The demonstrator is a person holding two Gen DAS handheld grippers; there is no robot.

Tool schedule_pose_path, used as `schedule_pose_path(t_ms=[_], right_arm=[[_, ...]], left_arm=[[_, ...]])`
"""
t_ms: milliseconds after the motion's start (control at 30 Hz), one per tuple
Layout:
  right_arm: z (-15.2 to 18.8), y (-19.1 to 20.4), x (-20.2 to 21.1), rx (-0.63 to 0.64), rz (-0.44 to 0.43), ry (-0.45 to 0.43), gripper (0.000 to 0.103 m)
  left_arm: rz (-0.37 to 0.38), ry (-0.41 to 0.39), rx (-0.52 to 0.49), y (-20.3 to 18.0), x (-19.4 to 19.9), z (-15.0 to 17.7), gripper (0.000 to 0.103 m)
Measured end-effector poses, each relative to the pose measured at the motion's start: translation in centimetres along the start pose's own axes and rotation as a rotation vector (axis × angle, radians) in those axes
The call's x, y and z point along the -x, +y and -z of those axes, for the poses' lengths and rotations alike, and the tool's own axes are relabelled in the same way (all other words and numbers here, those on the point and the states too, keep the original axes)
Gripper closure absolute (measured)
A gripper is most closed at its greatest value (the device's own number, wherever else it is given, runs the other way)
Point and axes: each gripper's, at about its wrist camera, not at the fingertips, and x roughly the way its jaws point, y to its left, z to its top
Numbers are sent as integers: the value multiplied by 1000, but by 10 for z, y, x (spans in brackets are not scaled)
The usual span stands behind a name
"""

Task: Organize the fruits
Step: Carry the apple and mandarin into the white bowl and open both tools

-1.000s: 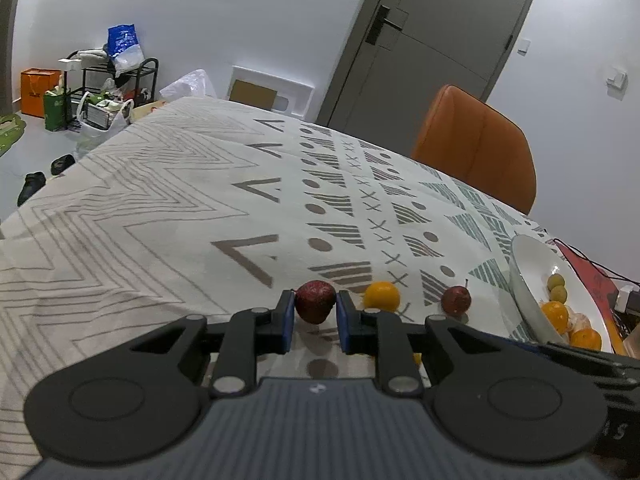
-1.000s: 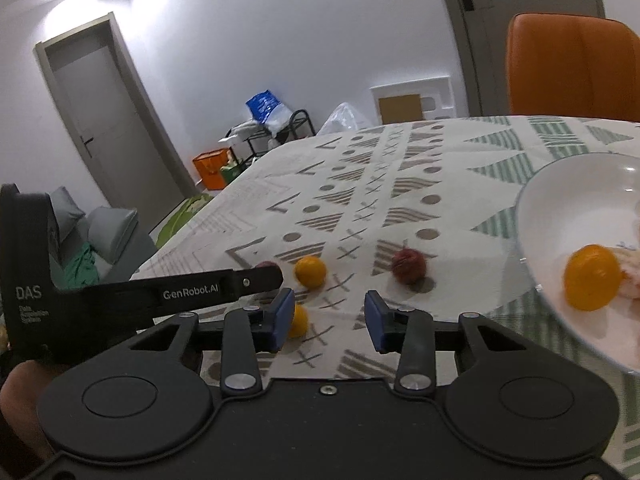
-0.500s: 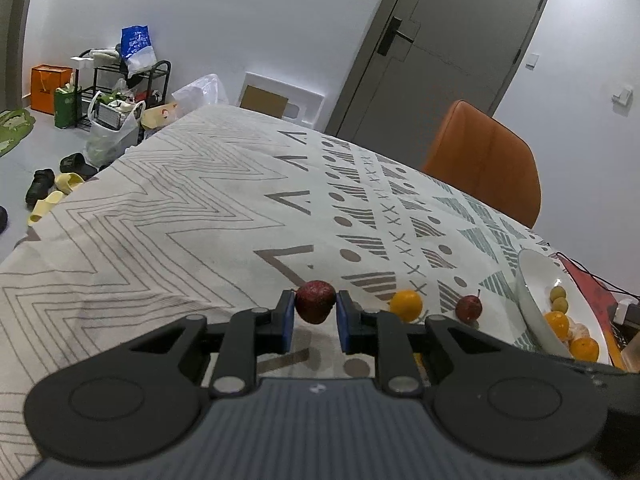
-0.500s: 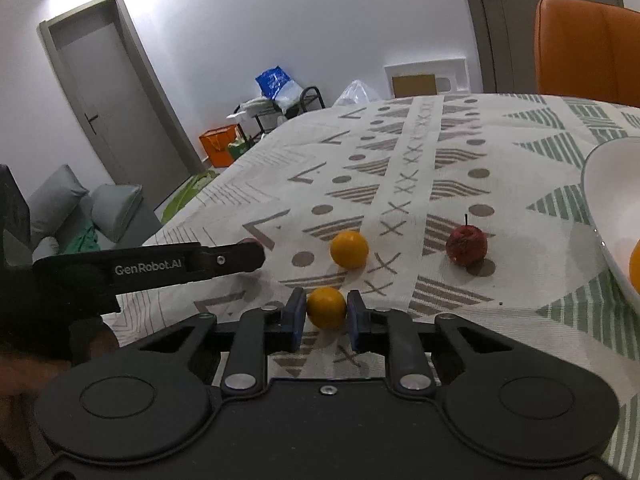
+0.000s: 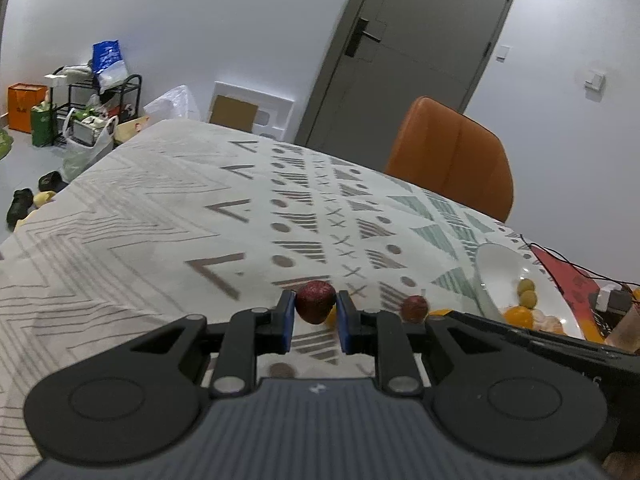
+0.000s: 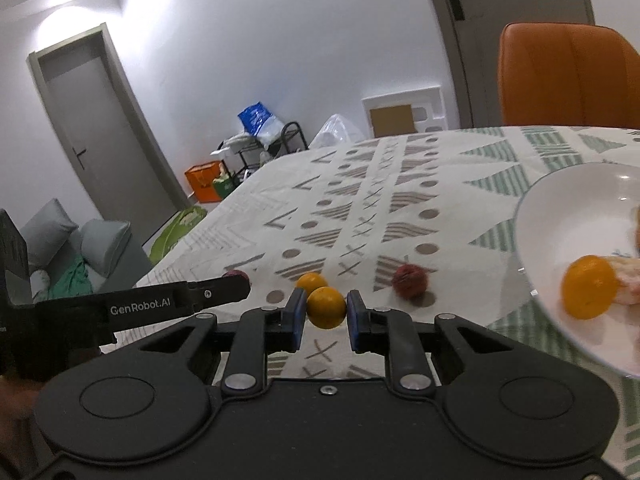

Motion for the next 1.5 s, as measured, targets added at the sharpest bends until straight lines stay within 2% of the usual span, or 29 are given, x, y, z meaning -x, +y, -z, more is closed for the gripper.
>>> schedule_pose_path(t_ms=[867, 1500], right_arm=[[-10, -57, 59, -59, 97, -114, 83], [-3, -107, 96, -132, 175, -171, 83]], left_arm=[[95, -7, -122, -84, -12, -2, 82], [149, 13, -190, -135, -33, 1, 82]])
